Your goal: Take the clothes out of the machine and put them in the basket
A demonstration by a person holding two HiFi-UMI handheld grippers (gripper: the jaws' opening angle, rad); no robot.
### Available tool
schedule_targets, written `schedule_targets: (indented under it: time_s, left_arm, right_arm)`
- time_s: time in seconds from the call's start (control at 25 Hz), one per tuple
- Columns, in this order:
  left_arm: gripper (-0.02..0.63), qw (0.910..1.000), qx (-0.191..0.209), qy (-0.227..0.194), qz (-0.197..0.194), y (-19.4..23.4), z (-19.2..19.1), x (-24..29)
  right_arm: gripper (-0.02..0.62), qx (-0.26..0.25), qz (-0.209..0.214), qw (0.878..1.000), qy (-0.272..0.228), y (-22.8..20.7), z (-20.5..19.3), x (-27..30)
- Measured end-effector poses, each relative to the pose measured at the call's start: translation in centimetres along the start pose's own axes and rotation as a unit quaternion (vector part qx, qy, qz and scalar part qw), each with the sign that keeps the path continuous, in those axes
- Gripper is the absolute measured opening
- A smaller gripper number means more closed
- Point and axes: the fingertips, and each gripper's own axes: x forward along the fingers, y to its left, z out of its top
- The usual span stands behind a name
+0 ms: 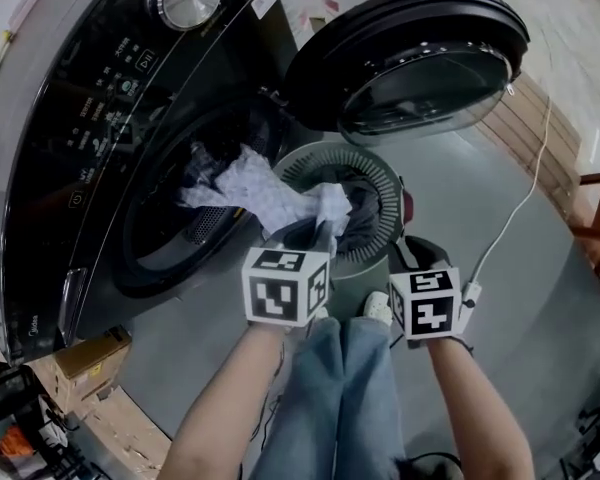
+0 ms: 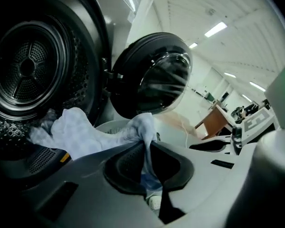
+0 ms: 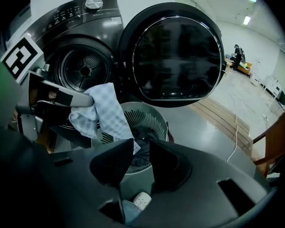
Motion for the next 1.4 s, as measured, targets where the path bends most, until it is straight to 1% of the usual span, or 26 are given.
schedule_targets:
  time_s: [0.28, 0.36, 0.48, 0.6, 0.68, 0.76, 0.8, 0.84, 0.88, 1.0, 1.24, 1.4]
  left_arm:
    - [0.023, 0.9968, 0.016, -0.006, -0.077, -6.3, 0.9, 1.2]
    - [0.023, 0.9956, 0.027, -0.011, -0.089, -7.6, 1.1, 1.3]
    - [0.025, 0.9947, 0.043, -0.008, -0.093, -8.9, 1.1, 1.6]
    - [0.025, 0.9955, 0.047, 0.005, -0.082, -8.8, 0.5, 2.1]
    - [0.025, 0.9964, 0.044, 0.017, -0.070, -8.2, -0.1, 2.3]
    - [0.026, 0.9974, 0.030, 0.027, -0.059, -7.4, -0.7, 2.5]
    - [0.068, 0.9979, 0.020, 0.031, -0.054, -7.1, -1.0, 2.6]
    - [0.238, 0.9982, 0.013, 0.033, -0.048, -6.7, -1.2, 2.8]
    - [0.390, 0.9986, 0.010, 0.035, -0.039, -6.3, -1.4, 2.9]
    - [0.413, 0.9990, 0.030, 0.033, -0.001, -4.7, -1.8, 2.9]
    - [0.419, 0.9970, 0.058, 0.035, 0.036, -1.6, -2.6, 2.8]
    - [0.419, 0.9928, 0.084, 0.049, 0.070, 1.9, -3.4, 2.8]
  right_arm:
    - [0.095, 0.044, -0.026, 0.999, 0.006, -3.1, -1.9, -0.9]
    - [0.087, 0.055, -0.033, 0.998, 0.011, -3.9, -2.8, -1.1]
    - [0.083, 0.058, -0.038, 0.997, 0.015, -4.7, -3.5, -1.6]
    - [0.081, 0.057, -0.040, 0.997, 0.017, -5.2, -3.8, -1.8]
    - [0.080, 0.059, -0.040, 0.997, 0.015, -5.3, -3.9, -1.9]
    - [0.078, 0.059, -0.038, 0.997, 0.014, -5.3, -3.9, -1.8]
    - [0.078, 0.058, -0.037, 0.998, 0.015, -5.2, -3.9, -1.8]
    - [0.078, 0.056, -0.035, 0.998, 0.015, -5.1, -4.0, -1.7]
    - [0.078, 0.054, -0.034, 0.998, 0.016, -4.9, -4.1, -1.7]
    - [0.078, 0.051, -0.030, 0.998, 0.019, -4.5, -4.5, -1.6]
    - [0.078, 0.043, -0.024, 0.998, 0.024, -3.7, -4.8, -0.8]
    - [0.078, 0.033, -0.019, 0.999, 0.030, -2.9, -5.0, 0.3]
